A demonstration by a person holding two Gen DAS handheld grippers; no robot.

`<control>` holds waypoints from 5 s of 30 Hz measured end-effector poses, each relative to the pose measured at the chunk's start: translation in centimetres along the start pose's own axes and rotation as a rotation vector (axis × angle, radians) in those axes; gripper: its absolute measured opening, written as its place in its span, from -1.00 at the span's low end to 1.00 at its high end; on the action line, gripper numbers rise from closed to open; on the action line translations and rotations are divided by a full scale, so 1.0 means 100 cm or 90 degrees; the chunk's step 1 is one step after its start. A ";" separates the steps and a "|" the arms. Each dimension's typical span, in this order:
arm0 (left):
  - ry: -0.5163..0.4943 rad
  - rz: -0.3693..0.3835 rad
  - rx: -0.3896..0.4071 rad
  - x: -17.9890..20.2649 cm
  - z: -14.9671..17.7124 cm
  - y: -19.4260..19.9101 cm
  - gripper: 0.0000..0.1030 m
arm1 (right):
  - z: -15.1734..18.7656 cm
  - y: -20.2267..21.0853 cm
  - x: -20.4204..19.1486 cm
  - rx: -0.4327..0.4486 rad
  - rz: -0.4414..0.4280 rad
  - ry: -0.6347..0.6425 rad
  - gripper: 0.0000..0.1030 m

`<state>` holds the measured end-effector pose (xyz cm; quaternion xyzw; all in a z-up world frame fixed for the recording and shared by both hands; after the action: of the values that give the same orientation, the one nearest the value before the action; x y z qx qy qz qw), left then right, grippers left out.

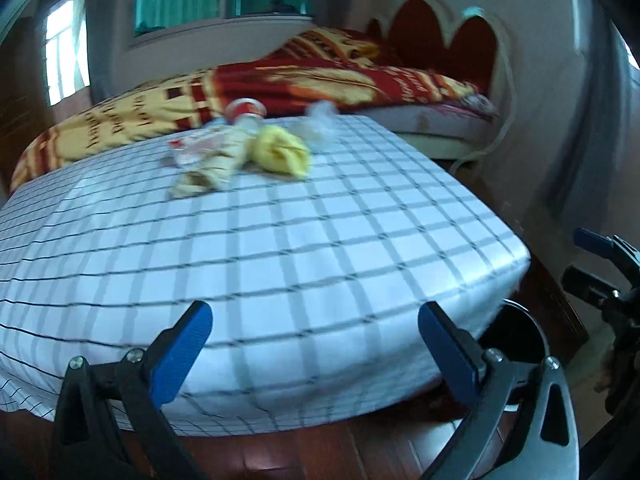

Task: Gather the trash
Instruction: 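Move both empty tools back over the mattress toward the towels, then grasp the yellow towel with the right tool while the left grasps the beige cloth, then carry the yellow towel and beige cloth over the black bucket, then open both tools to drop the towel and cloth into the bucket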

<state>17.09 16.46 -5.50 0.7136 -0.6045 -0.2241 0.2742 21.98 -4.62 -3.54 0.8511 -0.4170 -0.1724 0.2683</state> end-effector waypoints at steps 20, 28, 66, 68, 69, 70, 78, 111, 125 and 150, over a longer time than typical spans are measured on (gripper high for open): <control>0.042 -0.059 -0.008 -0.097 -0.076 -0.091 0.63 | -0.126 -0.185 -0.090 -0.077 -0.087 0.088 0.55; 0.022 -0.043 -0.024 -0.101 -0.095 -0.129 0.61 | -0.127 -0.254 -0.094 -0.141 -0.094 0.124 0.25; -0.017 0.073 0.029 -0.019 -0.064 -0.015 -0.56 | -0.100 -0.063 -0.076 0.021 -0.100 0.124 -0.83; -0.024 0.082 0.031 -0.005 -0.057 -0.007 -0.56 | -0.093 -0.046 -0.069 0.030 -0.089 0.119 -0.83; -0.029 0.085 0.032 0.000 -0.054 -0.005 -0.56 | -0.089 -0.036 -0.063 0.034 -0.082 0.116 -0.83; -0.032 0.088 0.031 0.005 -0.052 -0.003 -0.56 | -0.086 -0.028 -0.059 0.037 -0.076 0.111 -0.83; -0.044 0.119 0.027 0.044 -0.037 0.013 -0.56 | -0.058 0.027 -0.021 0.053 -0.022 0.084 -0.83; -0.170 0.251 -0.033 0.218 0.020 0.026 -0.56 | 0.048 0.109 0.097 0.015 0.123 -0.027 -0.83; -0.216 0.285 -0.098 0.265 0.060 0.009 -0.56 | 0.101 0.096 0.125 -0.049 0.125 -0.067 -0.83; -0.262 0.310 -0.250 0.310 0.137 -0.053 -0.56 | 0.214 0.049 0.154 -0.209 0.091 -0.107 -0.83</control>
<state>17.32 -15.16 -18.93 0.4224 -0.7447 -0.4028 0.3235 16.99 -26.21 -18.72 0.7468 -0.4637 -0.2887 0.3795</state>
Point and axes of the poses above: each gripper's, at about its wrist camera, not at the fingertips, and y roughly against the way its jaws point, x to its right, z to its underside, the point moved 10 cm from there along -y, roughly the way its jaws point, and after that the axes turned 4 degrees about -z, right-handed, at the moved point
